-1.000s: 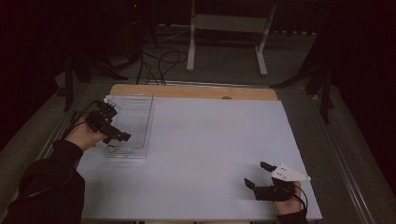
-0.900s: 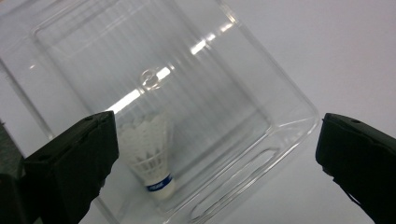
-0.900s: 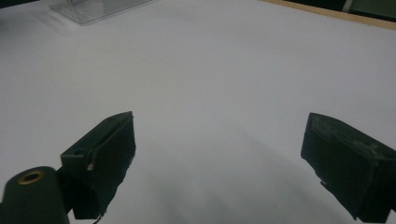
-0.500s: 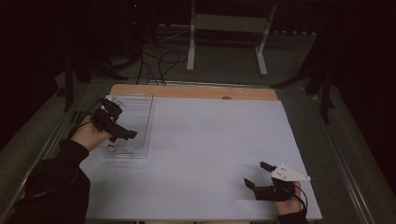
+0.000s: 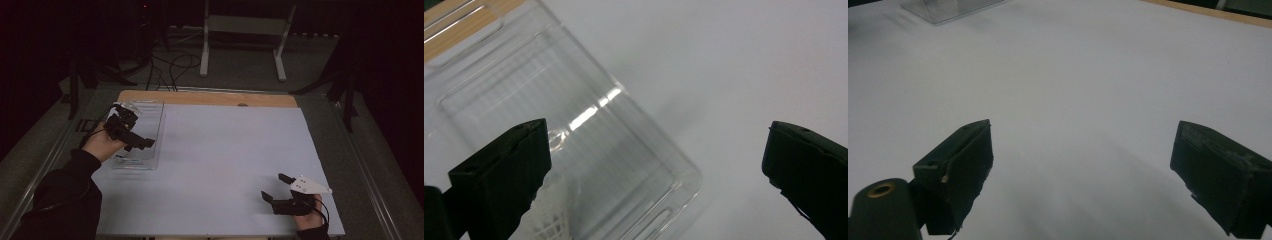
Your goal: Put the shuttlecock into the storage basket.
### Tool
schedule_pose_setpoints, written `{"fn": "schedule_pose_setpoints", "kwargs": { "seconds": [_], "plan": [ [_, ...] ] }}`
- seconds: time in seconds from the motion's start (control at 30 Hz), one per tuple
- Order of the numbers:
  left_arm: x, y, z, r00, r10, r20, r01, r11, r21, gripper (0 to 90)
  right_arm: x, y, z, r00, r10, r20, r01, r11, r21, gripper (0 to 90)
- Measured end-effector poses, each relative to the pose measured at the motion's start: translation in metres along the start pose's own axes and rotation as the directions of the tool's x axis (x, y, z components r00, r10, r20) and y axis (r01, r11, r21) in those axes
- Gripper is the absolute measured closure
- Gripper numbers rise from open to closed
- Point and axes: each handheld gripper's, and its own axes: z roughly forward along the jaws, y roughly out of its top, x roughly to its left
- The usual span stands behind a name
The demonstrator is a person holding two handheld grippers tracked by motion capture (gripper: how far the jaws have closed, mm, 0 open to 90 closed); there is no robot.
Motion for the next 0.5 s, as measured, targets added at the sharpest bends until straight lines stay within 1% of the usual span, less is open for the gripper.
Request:
{"fn": "schedule_pose_setpoints", "kwargs": {
  "seconds": [0.03,0.1,0.23,0.27,0.33,0.37,0.43,0.5],
  "plan": [
    [-0.001,0.001,0.001,1.0,-0.001,0.005,0.001,1.0,0.002,0.2,0.0,0.0,0.0,1.0,0.0,0.0,0.0,1.0,0.001,10.0],
    [-0.005,0.002,0.003,0.9997,0.023,0.005,-0.023,0.9996,0.016,0.2,0.0,0.0,0.0,1.0,0.002,-0.001,-0.002,1.0,0.002,10.0],
    [-0.009,0.005,0.004,0.9994,0.031,0.013,-0.031,0.9995,0.008,0.2,0.0,0.0,0.001,1.0,0.0,-0.001,0.0,1.0,0.004,9.9],
    [-0.012,0.008,0.003,0.9991,0.039,0.017,-0.039,0.9992,-0.004,0.2,0.0,0.0,0.001,1.0,0.001,-0.003,-0.001,1.0,0.004,10.0],
    [-0.014,0.009,0.003,0.9989,0.043,0.019,-0.042,0.999,-0.01,0.2,0.0,0.0,0.001,1.0,0.001,-0.003,-0.001,1.0,0.004,10.0],
    [-0.017,0.011,0.003,0.9985,0.044,0.031,-0.043,0.9988,-0.021,0.2,0.0,0.0,0.001,1.0,0.001,-0.002,-0.001,1.0,0.005,10.0],
    [-0.021,0.014,0.003,0.9978,0.058,0.033,-0.057,0.998,-0.027,0.2,0.0,0.0,0.0,1.0,0.001,-0.001,-0.001,1.0,0.004,10.0],
    [-0.025,0.015,0.003,0.9967,0.065,0.048,-0.064,0.9974,-0.034,0.2,0.0,0.0,0.0,1.0,0.0,-0.001,0.0,1.0,0.003,9.9]
  ]
}}
